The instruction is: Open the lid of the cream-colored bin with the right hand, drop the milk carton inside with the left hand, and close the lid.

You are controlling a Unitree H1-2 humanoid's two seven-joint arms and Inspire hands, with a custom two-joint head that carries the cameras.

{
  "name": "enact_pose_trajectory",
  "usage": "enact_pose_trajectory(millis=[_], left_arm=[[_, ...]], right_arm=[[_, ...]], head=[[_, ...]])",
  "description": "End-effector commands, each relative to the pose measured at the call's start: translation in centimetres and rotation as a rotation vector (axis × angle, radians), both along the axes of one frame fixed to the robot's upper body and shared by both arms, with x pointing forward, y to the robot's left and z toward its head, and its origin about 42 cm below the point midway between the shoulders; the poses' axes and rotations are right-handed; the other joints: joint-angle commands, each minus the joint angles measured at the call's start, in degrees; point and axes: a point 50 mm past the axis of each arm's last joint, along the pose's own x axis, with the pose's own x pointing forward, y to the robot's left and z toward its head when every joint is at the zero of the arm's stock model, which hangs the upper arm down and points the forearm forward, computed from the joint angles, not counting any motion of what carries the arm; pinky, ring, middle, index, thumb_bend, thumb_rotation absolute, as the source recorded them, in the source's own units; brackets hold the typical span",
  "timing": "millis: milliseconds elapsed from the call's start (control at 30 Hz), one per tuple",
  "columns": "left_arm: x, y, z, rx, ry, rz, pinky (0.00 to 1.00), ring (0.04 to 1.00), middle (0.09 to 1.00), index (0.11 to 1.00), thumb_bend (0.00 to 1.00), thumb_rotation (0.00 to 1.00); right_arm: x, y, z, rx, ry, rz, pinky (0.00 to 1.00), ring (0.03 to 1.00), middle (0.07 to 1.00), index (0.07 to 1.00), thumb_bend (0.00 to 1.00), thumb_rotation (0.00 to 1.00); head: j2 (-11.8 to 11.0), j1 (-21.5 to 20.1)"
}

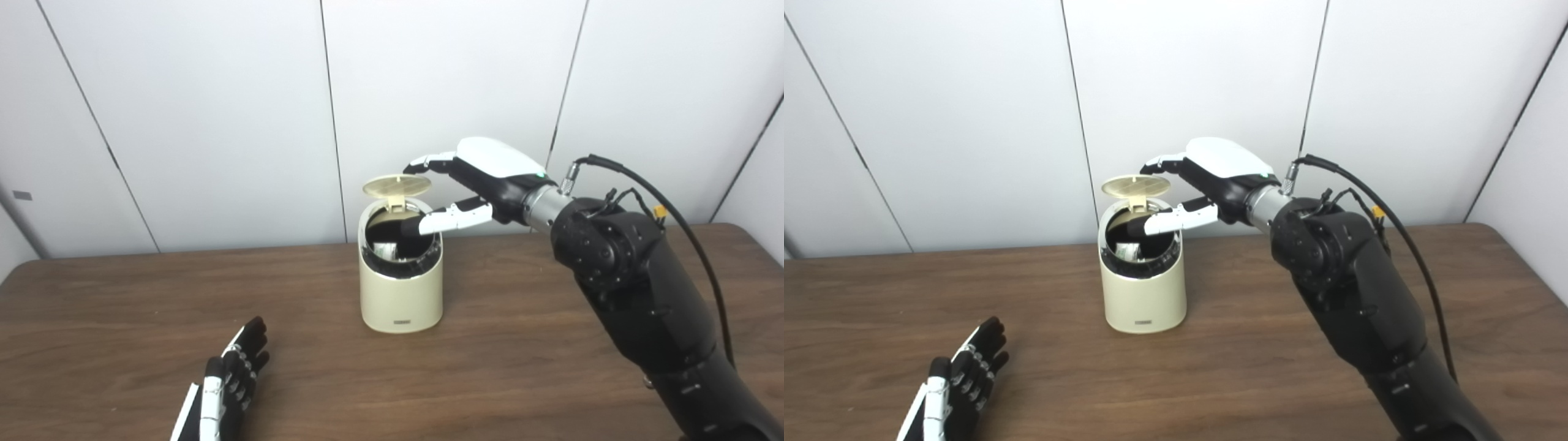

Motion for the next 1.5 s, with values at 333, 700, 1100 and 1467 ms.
enact_pose_trajectory(millis=[333, 700, 1100, 1467], left_arm=[[0.2, 0.3, 0.7, 0.016, -0.039, 0.036, 0.99, 0.993, 0.966, 0.962, 0.67, 1.0], [-0.2, -0.3, 1.6, 0.012, -0.046, 0.037, 0.98, 0.98, 0.961, 0.964, 0.68, 1.0], [-0.4, -0.6, 2.1, -0.003, -0.048, 0.036, 0.94, 0.954, 0.947, 0.948, 0.67, 0.98], [-0.5, -0.8, 2.3, 0.003, -0.038, 0.028, 0.9, 0.94, 0.942, 0.941, 0.69, 0.96]], right_arm=[[-1.3, -0.6, 1.1, -0.004, -0.057, 0.028, 0.89, 0.921, 0.849, 0.828, 0.84, 0.93], [-2.3, -0.8, -0.6, -0.009, -0.003, 0.066, 0.89, 0.936, 0.851, 0.822, 0.76, 0.85], [-2.9, 0.0, -2.9, -0.191, -0.041, 0.092, 0.91, 0.886, 0.826, 0.799, 0.79, 0.79], [-2.9, 1.5, -5.1, -0.257, -0.021, 0.124, 0.95, 0.895, 0.825, 0.799, 0.8, 0.77]], head=[[0.95, 0.22], [2.33, 0.74], [3.49, 0.74], [4.31, 0.74]])
